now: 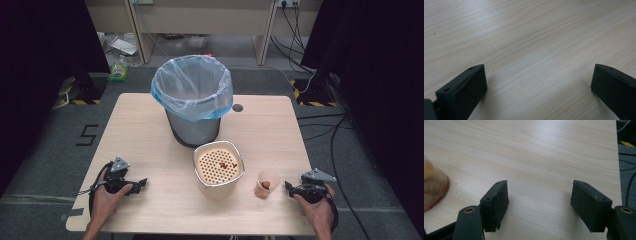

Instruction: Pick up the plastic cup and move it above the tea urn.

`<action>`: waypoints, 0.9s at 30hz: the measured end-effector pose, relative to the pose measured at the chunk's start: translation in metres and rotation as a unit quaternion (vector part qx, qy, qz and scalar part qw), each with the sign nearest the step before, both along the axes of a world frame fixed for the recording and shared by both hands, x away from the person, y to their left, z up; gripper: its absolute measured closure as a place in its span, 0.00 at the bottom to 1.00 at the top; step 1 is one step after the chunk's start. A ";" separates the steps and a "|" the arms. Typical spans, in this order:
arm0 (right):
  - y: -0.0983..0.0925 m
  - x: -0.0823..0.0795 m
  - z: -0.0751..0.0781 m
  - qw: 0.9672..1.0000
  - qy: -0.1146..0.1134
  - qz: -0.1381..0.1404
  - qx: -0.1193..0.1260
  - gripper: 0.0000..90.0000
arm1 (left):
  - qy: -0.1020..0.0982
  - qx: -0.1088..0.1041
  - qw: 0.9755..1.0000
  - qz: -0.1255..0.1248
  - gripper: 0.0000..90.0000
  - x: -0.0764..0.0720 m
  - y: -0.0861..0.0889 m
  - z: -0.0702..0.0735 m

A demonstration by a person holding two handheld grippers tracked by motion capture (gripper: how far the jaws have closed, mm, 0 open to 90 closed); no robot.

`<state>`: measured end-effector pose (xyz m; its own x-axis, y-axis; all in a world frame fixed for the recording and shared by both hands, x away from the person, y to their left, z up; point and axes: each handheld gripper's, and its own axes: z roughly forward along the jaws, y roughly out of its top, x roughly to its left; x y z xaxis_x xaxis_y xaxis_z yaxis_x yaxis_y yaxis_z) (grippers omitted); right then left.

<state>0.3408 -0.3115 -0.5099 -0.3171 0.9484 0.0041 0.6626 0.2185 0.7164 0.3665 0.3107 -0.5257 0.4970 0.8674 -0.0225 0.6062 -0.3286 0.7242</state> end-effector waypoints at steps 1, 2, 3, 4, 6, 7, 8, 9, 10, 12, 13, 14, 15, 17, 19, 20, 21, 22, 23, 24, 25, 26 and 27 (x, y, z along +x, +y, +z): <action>0.000 0.000 0.000 1.000 0.001 -0.002 0.001 0.35 | 0.000 0.000 1.000 0.000 0.00 0.000 0.000 0.000; 0.000 0.000 0.000 1.000 0.001 -0.002 0.001 0.35 | 0.000 0.000 1.000 0.000 0.00 0.000 0.000 0.000; -0.001 0.000 0.001 1.000 0.002 -0.003 0.002 0.35 | 0.000 0.000 1.000 0.000 0.00 0.000 0.000 0.000; -0.003 -0.001 0.002 1.000 0.001 -0.007 0.005 0.35 | 0.000 0.000 1.000 0.000 0.00 0.000 0.000 0.000; -0.004 -0.002 0.004 1.000 -0.004 -0.008 0.005 0.35 | 0.000 0.000 1.000 0.000 0.00 0.000 0.000 0.000; -0.005 -0.004 0.010 1.000 -0.011 -0.010 0.013 0.36 | 0.000 0.000 1.000 0.000 0.00 0.000 0.000 0.000; -0.005 -0.004 0.010 1.000 -0.011 -0.010 0.013 0.36 | 0.000 0.000 1.000 0.000 0.00 0.000 0.000 0.000; -0.006 -0.007 0.017 0.999 -0.016 -0.014 0.025 0.37 | 0.000 0.000 1.000 0.000 0.00 0.000 0.000 0.000; -0.006 -0.007 0.017 0.999 -0.016 -0.014 0.025 0.37 | 0.000 0.000 1.000 0.000 0.00 0.000 0.000 0.000; -0.006 -0.009 0.026 0.999 -0.024 -0.011 0.026 0.39 | 0.000 0.000 1.000 0.000 0.00 0.000 0.000 0.000; -0.005 -0.012 0.034 0.999 -0.026 -0.013 0.027 0.41 | 0.000 0.000 1.000 0.000 0.00 0.000 0.000 0.000; -0.005 -0.012 0.034 0.999 -0.026 -0.013 0.027 0.41 | 0.000 0.000 1.000 0.000 0.00 0.000 0.000 0.000; -0.005 -0.014 0.038 0.999 -0.029 -0.009 0.024 0.42 | 0.000 0.000 1.000 0.000 0.00 0.000 0.000 0.000; -0.003 -0.017 0.045 0.999 -0.032 -0.006 0.022 0.43 | 0.000 0.000 1.000 0.000 0.00 0.000 0.000 0.000; -0.002 -0.020 0.051 0.999 -0.033 -0.005 0.025 0.45 | 0.000 0.000 1.000 0.000 0.00 0.000 0.000 0.000; -0.002 -0.021 0.054 0.999 -0.035 -0.003 0.025 0.45 | 0.000 0.000 1.000 0.000 0.00 0.000 0.000 0.000; -0.001 -0.022 0.059 0.999 -0.038 0.001 0.029 0.47 | 0.000 0.000 1.000 0.000 0.00 0.000 0.000 0.000; -0.001 -0.022 0.059 0.999 -0.038 0.001 0.029 0.47 | 0.000 0.000 1.000 0.000 0.00 0.000 0.000 0.000; 0.000 -0.023 0.062 0.999 -0.039 0.002 0.029 0.47 | 0.000 0.000 1.000 0.000 0.00 0.000 0.000 0.000; 0.002 -0.024 0.064 0.999 -0.038 0.003 0.033 0.48 | 0.000 0.000 1.000 0.000 0.00 0.000 0.000 0.000; 0.005 -0.025 0.069 0.999 -0.041 0.010 0.032 0.49 | 0.000 -0.001 1.000 0.000 0.00 0.000 0.000 0.000; 0.005 -0.025 0.069 0.999 -0.041 0.010 0.032 0.49 | 0.000 0.000 1.000 0.000 0.00 0.000 0.000 0.000; 0.008 -0.025 0.072 0.998 -0.042 0.014 0.034 0.49 | 0.000 0.000 1.000 0.000 0.00 0.000 0.000 0.000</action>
